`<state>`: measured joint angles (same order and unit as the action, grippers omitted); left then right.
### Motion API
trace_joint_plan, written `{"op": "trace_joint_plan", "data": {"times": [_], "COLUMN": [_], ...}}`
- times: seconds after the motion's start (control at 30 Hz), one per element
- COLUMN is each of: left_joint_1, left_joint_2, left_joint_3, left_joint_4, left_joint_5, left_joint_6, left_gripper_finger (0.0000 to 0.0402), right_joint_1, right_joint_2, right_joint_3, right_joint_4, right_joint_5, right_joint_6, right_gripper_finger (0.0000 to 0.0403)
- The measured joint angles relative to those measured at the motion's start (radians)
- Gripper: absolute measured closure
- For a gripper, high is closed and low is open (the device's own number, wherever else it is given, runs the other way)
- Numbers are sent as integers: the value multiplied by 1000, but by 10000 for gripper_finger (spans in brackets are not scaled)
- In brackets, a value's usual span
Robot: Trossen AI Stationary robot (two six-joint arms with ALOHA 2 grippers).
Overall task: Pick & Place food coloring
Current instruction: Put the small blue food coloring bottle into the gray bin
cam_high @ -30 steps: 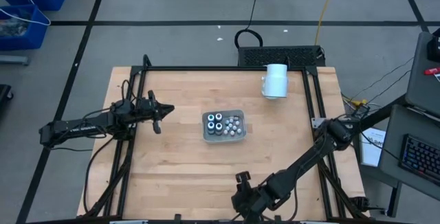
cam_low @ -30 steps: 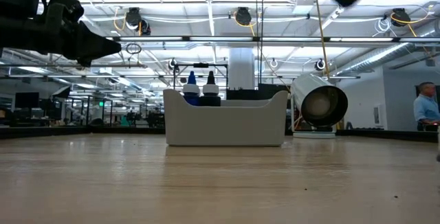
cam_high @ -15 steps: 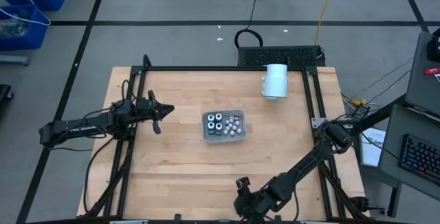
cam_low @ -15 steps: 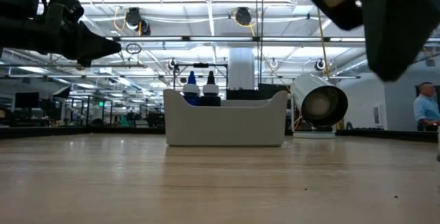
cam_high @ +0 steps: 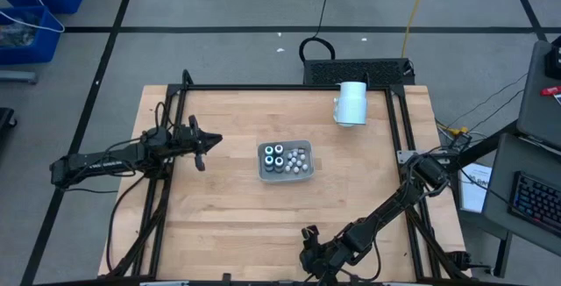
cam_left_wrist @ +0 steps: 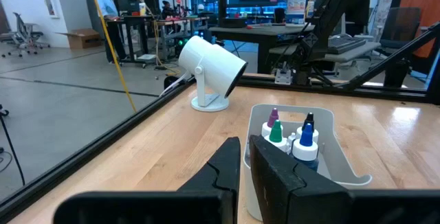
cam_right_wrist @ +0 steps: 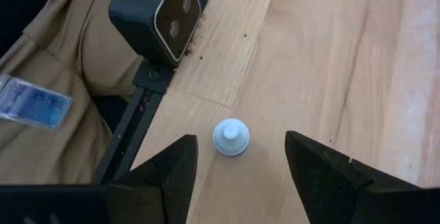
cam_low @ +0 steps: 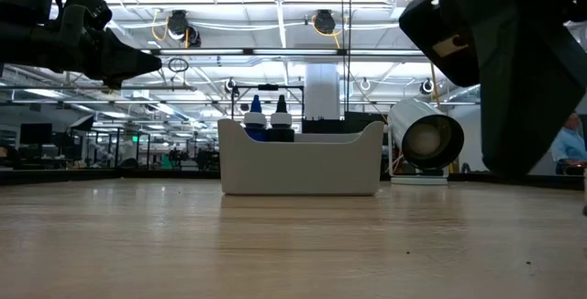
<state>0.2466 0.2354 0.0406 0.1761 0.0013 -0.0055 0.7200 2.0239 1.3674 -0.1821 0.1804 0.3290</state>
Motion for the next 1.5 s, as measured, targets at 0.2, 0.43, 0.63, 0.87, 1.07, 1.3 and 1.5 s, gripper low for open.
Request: {"op": "trace_joint_plan", "data": {"times": [0.2,0.43,0.63,0.87,1.07,1.3,1.5], "left_joint_1": [0,0,0,0,0,0,0], "left_joint_2": [0,0,0,0,0,0,0], "left_joint_3": [0,0,0,0,0,0,0], "left_joint_4": [0,0,0,0,0,0,0], "left_joint_5": [0,0,-1,-1,-1,-1,-1], "left_joint_6": [0,2,2,2,1,1,1], "left_gripper_finger": [360,360,360,360,360,360,360], "right_joint_1": [0,0,0,0,0,0,0], "right_joint_2": [0,0,0,0,0,0,0], "right_joint_3": [-16,-52,-56,-56,-56,-56,-56], "right_joint_4": [71,105,105,104,104,108,148], "right_joint_5": [28,28,28,28,27,24,23], "right_joint_6": [2,23,25,25,23,3,-29], "right_gripper_finger": [195,197,227,276,299,290,263]}}
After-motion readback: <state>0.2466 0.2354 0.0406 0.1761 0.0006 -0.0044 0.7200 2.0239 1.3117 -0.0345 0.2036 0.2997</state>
